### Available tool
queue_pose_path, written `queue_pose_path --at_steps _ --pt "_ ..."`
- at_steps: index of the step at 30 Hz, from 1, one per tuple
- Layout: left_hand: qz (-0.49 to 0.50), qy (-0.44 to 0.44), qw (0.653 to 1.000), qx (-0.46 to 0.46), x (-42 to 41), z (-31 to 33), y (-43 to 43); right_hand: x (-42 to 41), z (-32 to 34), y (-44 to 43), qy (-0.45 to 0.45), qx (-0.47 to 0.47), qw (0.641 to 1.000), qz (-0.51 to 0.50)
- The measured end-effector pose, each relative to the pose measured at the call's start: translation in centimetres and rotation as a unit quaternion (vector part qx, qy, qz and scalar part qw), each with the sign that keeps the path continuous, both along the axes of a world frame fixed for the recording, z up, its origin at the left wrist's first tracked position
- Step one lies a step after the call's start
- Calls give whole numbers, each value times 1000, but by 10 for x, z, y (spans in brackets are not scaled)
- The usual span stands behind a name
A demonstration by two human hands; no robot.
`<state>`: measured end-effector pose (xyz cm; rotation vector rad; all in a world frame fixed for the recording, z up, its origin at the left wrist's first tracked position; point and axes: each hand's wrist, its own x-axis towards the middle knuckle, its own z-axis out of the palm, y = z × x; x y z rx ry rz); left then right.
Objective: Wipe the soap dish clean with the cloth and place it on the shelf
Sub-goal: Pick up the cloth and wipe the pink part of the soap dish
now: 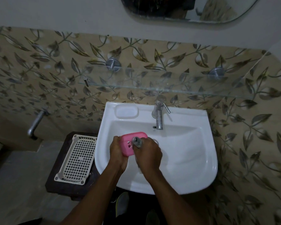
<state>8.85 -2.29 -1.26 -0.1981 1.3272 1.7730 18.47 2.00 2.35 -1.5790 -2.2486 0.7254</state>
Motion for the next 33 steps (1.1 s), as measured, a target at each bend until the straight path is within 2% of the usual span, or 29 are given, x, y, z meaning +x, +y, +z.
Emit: queue_pose_path --at_steps 4,7,11,13,15,17,21,24,28,30,33 --pt "12 1 1000 5 2 -4 -2 6 0 -3 -11 14 1000 25" --pt "17 20 1000 14 8 2 3 10 -2 13 -50 43 996 -53" --pt "21 50 999 2 17 7 8 0 1 15 -2 47 990 -135" --pt "20 63 998 -7 18 7 7 -7 3 14 29 58 991 -118" --pt "21 81 996 -21 17 5 6 -10 4 16 22 79 995 -51" --pt "26 102 994 -42 16 4 4 -8 4 22 -43 94 995 5" --pt "32 132 989 -57 17 3 8 1 -2 35 -165 119 979 35" --pt "31 143 987 -66 14 4 14 5 -11 34 -184 115 974 68" --pt "28 136 988 -65 9 4 16 7 -11 33 -158 76 982 66" --pt "18 120 991 -51 9 5 16 8 -7 38 -149 60 986 34" --pt "-13 106 993 -51 12 4 18 2 -3 42 -132 85 987 -30"
